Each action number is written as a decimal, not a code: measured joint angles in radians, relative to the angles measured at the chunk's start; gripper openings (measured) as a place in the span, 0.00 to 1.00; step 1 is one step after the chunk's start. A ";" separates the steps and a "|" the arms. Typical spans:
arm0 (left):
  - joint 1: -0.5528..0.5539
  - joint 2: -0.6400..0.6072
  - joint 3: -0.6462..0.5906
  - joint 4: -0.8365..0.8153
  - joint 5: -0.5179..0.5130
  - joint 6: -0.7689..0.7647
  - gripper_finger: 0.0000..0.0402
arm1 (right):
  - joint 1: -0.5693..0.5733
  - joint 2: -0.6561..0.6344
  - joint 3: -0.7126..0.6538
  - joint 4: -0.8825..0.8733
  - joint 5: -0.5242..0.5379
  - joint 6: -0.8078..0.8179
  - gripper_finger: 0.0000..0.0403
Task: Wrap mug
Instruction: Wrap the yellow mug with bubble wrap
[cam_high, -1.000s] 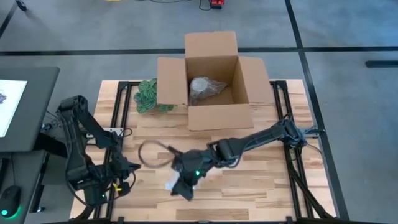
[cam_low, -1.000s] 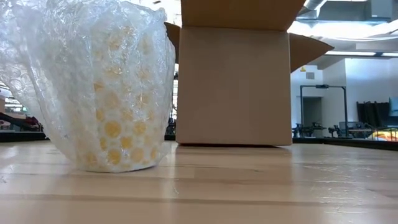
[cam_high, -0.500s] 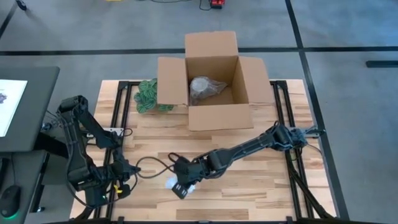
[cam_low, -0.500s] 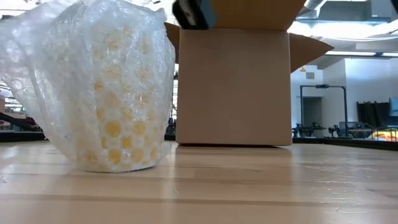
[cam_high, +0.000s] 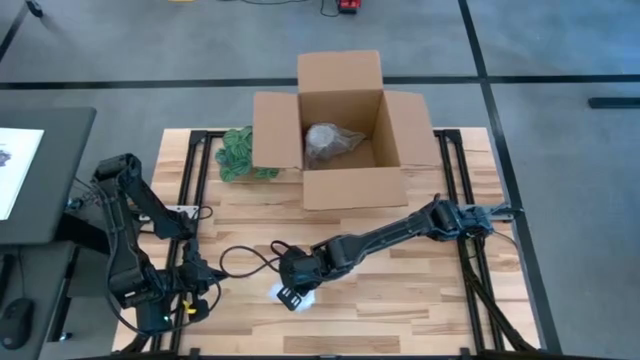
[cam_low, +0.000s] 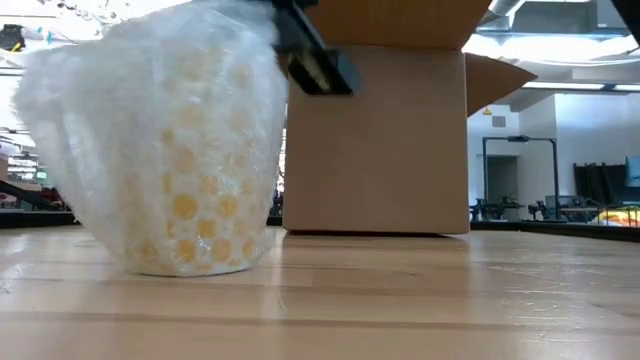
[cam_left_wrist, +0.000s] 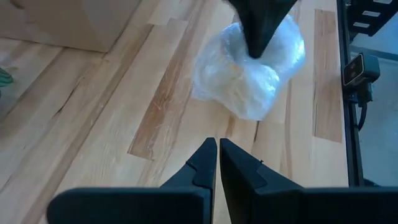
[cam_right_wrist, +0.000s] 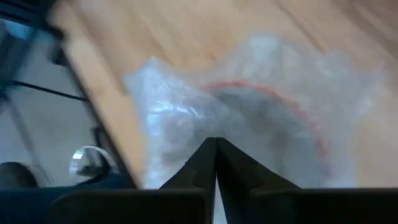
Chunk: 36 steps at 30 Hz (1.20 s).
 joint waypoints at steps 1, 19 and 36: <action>0.000 0.001 0.000 0.002 0.000 0.000 0.00 | 0.000 0.009 -0.002 -0.010 -0.004 -0.010 0.00; 0.016 0.001 0.000 0.310 0.011 0.284 0.00 | -0.034 0.035 0.089 -0.107 -0.005 0.013 0.00; 0.062 0.001 0.000 0.347 0.007 0.318 0.00 | -0.015 0.120 0.222 -0.229 -0.042 -0.015 0.00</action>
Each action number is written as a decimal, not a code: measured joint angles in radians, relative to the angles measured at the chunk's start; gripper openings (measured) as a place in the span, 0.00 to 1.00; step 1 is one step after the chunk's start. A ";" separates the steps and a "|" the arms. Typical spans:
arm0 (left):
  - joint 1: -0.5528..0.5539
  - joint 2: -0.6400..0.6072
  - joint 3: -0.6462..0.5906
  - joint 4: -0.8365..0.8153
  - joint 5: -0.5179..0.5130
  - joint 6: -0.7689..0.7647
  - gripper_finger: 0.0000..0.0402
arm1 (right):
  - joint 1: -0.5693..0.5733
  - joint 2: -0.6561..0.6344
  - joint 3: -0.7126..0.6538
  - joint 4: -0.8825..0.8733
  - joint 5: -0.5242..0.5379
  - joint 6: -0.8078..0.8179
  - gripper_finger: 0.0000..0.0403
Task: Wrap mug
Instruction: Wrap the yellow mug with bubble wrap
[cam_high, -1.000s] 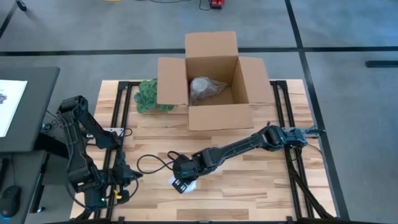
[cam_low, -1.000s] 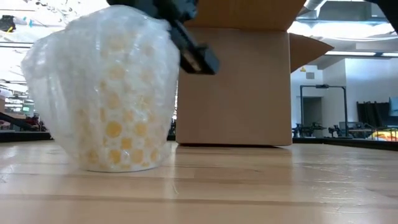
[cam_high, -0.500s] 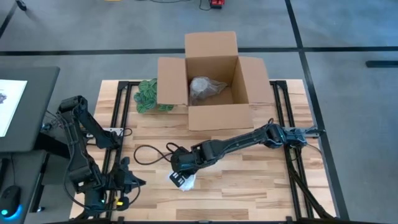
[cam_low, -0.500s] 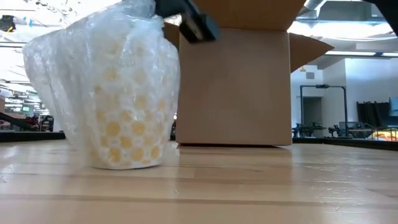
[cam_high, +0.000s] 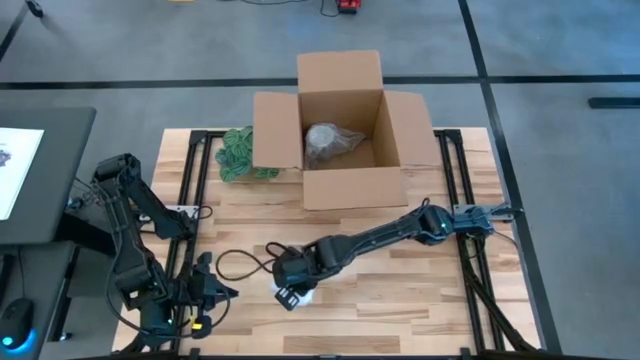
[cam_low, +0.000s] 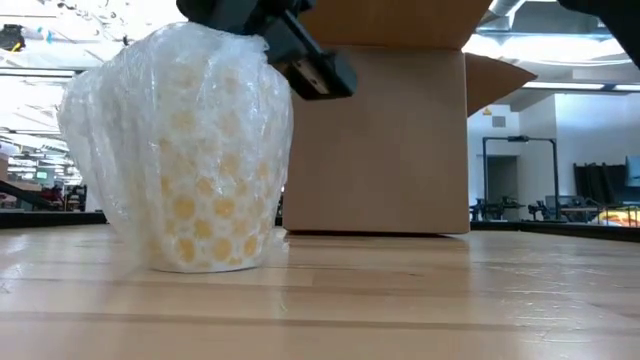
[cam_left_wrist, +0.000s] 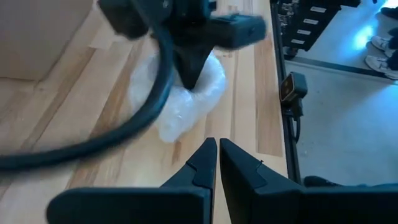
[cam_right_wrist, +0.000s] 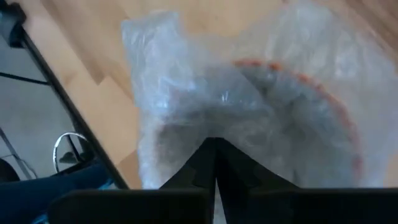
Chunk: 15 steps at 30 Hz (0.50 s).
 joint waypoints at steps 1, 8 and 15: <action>0.000 0.000 0.000 0.002 0.004 0.000 0.00 | -0.004 0.012 0.000 0.005 -0.001 -0.004 0.00; 0.000 0.000 0.000 0.011 0.021 -0.002 0.00 | -0.021 0.080 0.007 0.016 -0.001 -0.022 0.00; 0.000 0.000 0.000 0.013 0.024 -0.033 0.00 | -0.025 0.114 0.008 0.002 -0.003 -0.025 0.00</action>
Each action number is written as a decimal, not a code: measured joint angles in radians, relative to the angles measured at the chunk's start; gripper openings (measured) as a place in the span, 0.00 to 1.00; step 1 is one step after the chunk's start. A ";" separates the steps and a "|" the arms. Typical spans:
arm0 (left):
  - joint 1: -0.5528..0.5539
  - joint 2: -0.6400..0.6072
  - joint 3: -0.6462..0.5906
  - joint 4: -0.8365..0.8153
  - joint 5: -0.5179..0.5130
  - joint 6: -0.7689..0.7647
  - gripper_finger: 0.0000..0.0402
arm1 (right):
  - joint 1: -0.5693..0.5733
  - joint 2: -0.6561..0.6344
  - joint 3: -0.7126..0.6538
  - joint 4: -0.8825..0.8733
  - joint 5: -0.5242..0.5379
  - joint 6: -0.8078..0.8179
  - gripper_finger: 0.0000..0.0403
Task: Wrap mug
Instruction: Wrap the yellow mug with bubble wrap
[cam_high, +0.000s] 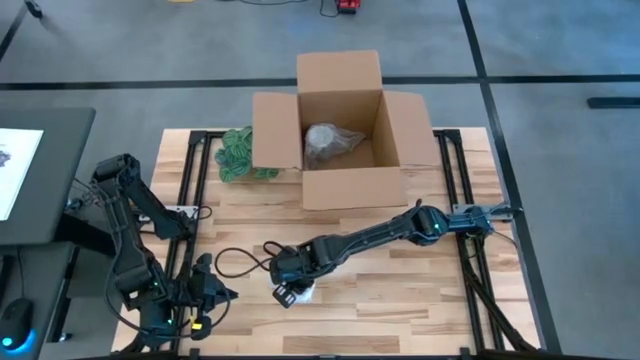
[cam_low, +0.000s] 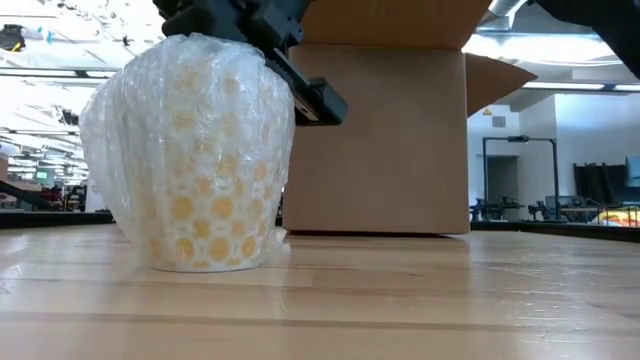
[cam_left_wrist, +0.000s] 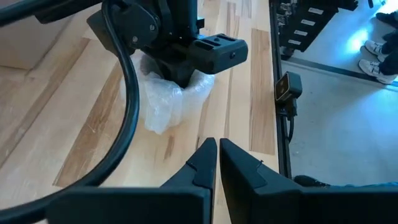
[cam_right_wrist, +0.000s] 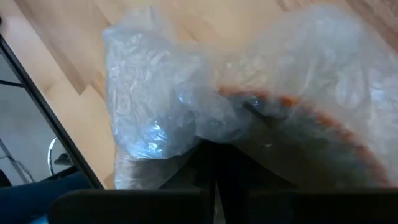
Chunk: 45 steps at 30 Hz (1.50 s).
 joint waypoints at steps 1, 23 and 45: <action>0.000 0.000 0.000 -0.001 0.000 -0.003 0.00 | 0.000 -0.008 0.002 -0.005 -0.001 0.000 0.00; 0.000 0.000 0.000 -0.004 -0.001 -0.001 0.00 | 0.002 -0.126 0.021 -0.086 -0.014 0.003 0.00; 0.000 0.000 0.000 -0.029 -0.001 -0.007 0.00 | -0.011 -0.068 0.020 -0.134 -0.019 -0.064 0.00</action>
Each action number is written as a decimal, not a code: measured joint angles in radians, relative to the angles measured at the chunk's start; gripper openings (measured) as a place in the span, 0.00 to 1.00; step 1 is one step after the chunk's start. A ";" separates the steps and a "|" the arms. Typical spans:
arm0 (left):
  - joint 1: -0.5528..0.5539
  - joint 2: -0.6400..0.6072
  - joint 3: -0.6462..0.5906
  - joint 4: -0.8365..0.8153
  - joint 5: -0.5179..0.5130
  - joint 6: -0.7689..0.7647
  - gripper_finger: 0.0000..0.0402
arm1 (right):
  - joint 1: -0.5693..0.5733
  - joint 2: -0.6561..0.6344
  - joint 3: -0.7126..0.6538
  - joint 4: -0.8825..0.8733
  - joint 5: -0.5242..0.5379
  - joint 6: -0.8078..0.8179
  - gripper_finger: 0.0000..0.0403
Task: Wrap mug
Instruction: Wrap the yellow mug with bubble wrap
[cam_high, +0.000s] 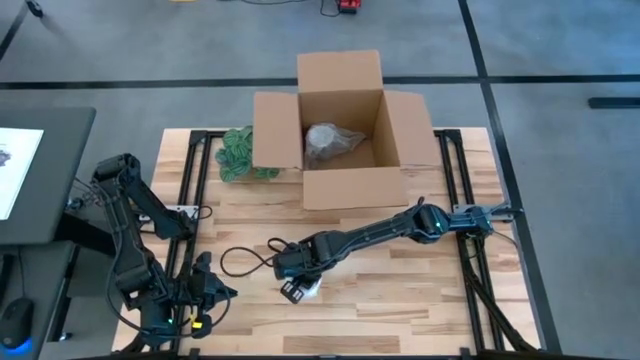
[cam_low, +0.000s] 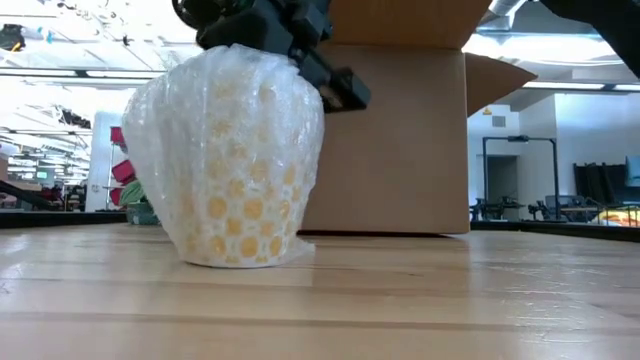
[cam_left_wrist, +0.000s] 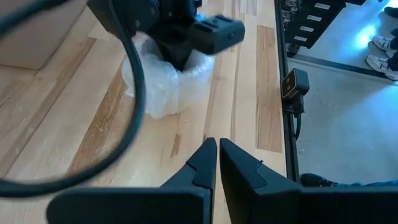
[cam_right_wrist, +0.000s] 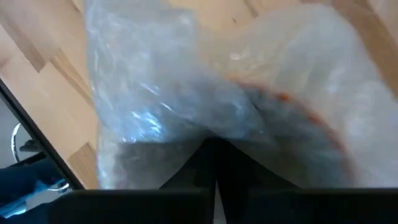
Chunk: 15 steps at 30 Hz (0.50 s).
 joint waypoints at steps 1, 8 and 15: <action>0.000 0.000 0.000 0.000 0.000 0.000 0.00 | -0.001 -0.008 0.000 -0.006 -0.004 0.000 0.00; 0.000 0.000 0.000 0.000 -0.001 0.000 0.00 | -0.003 -0.079 0.000 -0.026 -0.018 0.027 0.00; 0.000 0.000 0.000 0.000 -0.001 0.000 0.00 | -0.002 -0.125 0.003 0.043 -0.018 0.074 0.00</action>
